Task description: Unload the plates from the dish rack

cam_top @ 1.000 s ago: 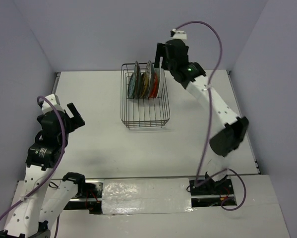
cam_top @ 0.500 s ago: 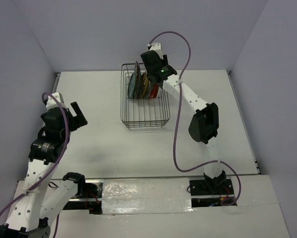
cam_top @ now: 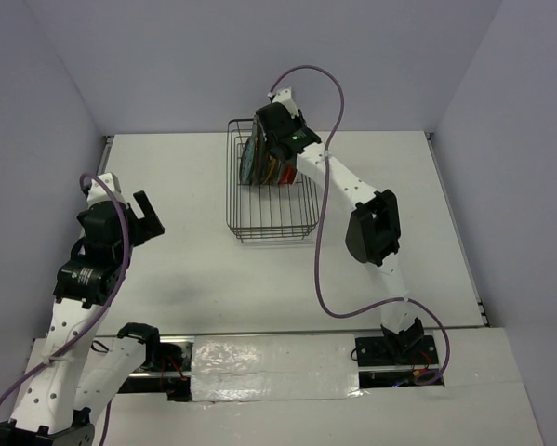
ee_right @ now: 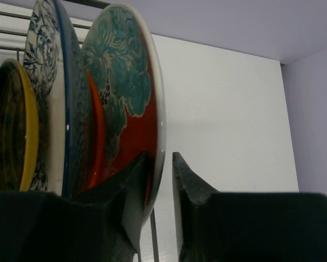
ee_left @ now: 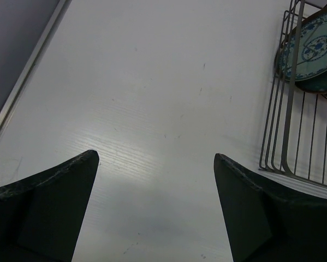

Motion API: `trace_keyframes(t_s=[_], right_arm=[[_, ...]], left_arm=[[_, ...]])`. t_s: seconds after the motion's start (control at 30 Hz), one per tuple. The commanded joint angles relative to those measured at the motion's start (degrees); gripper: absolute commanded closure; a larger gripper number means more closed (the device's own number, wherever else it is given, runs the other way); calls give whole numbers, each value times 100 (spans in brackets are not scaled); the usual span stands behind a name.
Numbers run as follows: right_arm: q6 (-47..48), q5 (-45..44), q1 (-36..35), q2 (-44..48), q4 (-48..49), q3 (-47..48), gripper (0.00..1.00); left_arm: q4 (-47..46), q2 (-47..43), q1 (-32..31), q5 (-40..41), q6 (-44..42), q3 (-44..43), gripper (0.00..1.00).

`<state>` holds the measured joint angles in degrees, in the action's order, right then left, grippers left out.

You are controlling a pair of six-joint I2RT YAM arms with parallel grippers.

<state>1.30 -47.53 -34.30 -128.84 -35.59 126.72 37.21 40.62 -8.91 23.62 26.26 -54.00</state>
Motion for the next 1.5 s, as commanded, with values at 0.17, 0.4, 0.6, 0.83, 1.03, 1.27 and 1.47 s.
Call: trace_keyframes(t_s=[0.17,0.4,0.6,0.83,1.03,1.27,1.47], right_arm=[[494,-1083,-322,-54,500,371,90],[1047,-1557,-419,-195,843,477,100],[1319,-1926,-419,-72,1054,573,100],[1750,-2261,-437,367,1511,591,100],[2462,-2515,-463,833,2258,372,100],[3462,-2841,-463,1343,3197,196,100],[4396,-3016,-481,1861,4157,82,100]], left_arm=[[-285,-72,38,-94,-121,21,0],[-293,-89,29,-129,-130,21,0],[-302,-63,29,-138,-130,30,0],[-302,-45,29,-147,-130,30,1],[-311,-28,38,-147,-130,30,0],[-302,25,29,-121,-130,38,1],[-302,69,29,-147,-130,38,0]])
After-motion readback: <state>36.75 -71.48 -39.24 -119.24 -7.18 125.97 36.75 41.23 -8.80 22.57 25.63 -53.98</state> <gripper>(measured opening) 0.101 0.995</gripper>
